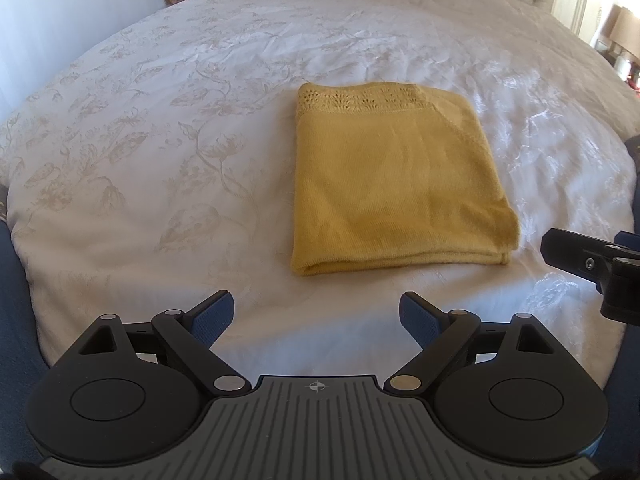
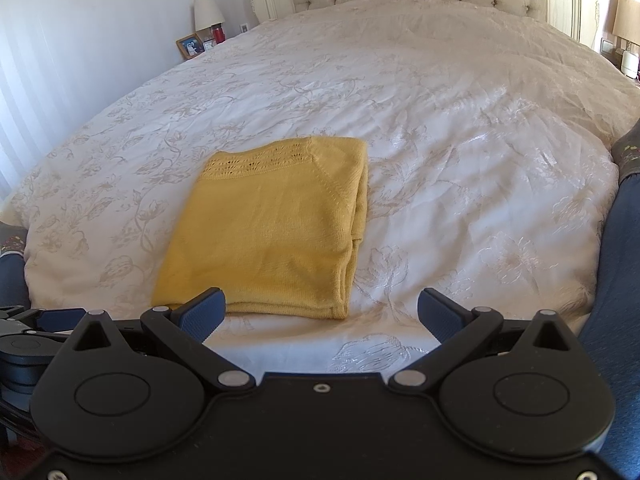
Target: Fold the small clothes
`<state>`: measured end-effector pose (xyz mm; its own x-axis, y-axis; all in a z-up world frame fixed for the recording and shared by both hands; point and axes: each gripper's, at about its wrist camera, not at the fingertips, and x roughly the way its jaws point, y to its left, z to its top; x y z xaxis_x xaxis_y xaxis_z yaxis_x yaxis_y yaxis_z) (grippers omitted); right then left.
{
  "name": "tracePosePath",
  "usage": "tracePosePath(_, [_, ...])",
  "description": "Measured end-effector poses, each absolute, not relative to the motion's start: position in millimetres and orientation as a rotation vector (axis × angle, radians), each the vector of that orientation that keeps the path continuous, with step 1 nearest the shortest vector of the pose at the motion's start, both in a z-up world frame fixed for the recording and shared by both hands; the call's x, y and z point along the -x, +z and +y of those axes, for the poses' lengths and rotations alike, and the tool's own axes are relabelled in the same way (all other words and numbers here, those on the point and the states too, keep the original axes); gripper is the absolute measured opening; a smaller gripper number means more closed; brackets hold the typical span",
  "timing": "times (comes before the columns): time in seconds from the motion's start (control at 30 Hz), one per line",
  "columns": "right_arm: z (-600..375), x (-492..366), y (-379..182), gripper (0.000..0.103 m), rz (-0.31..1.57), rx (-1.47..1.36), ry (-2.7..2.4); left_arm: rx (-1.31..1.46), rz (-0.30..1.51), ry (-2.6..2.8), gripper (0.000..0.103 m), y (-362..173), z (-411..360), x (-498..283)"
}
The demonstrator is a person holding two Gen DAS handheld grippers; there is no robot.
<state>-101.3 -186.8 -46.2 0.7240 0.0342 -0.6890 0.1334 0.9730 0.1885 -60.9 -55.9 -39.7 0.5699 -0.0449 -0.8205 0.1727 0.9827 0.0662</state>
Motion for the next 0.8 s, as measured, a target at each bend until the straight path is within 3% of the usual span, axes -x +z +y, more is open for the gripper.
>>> tracePosePath(0.8, [-187.9,100.4,-48.0,0.102,0.768,-0.255,-0.049,-0.155,0.967,-0.136,0.091,-42.1,-60.2,60.1])
